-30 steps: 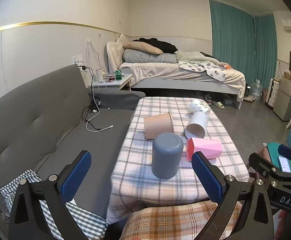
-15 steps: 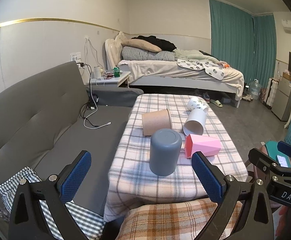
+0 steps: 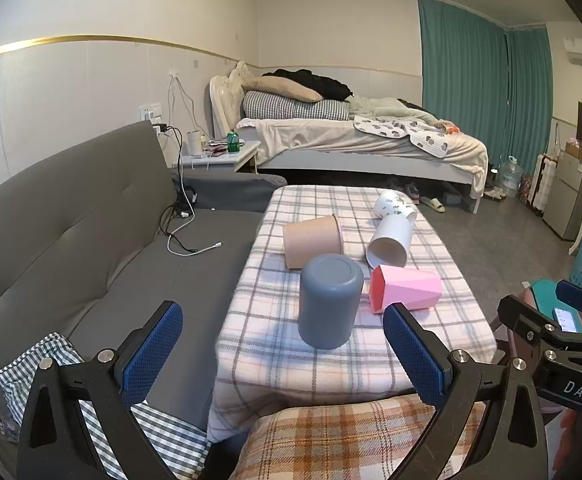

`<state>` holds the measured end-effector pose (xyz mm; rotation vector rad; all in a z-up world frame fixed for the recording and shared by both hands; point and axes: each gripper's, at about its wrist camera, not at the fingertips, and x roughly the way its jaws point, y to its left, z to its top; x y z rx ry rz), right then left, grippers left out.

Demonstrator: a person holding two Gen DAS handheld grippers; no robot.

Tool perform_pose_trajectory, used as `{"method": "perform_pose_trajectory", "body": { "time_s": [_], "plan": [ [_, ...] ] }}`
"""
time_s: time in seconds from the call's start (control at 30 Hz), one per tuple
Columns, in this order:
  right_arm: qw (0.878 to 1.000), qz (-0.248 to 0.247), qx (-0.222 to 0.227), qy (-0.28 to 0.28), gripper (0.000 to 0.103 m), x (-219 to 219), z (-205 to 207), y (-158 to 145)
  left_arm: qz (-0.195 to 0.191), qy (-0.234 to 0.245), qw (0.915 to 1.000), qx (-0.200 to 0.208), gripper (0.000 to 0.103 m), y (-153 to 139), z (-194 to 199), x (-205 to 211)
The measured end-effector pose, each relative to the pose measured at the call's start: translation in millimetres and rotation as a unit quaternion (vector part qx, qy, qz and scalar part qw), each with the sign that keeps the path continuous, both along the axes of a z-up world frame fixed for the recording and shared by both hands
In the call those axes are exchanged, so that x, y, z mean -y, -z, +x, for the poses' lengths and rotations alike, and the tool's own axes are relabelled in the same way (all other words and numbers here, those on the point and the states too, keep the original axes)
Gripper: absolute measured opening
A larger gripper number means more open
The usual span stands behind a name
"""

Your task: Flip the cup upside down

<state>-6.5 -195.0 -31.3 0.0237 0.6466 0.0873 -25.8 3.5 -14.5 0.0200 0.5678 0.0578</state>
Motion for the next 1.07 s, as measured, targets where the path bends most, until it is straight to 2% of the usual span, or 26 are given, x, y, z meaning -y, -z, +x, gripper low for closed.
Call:
{"method": "perform_pose_trajectory", "body": {
  "time_s": [1.07],
  "plan": [
    [1.000, 0.001, -0.009, 0.004, 0.103, 2.6, -1.3, 6.6, -0.001, 0.002, 1.0000, -0.003, 0.103, 1.4, 3.0, -1.7]
  ]
}}
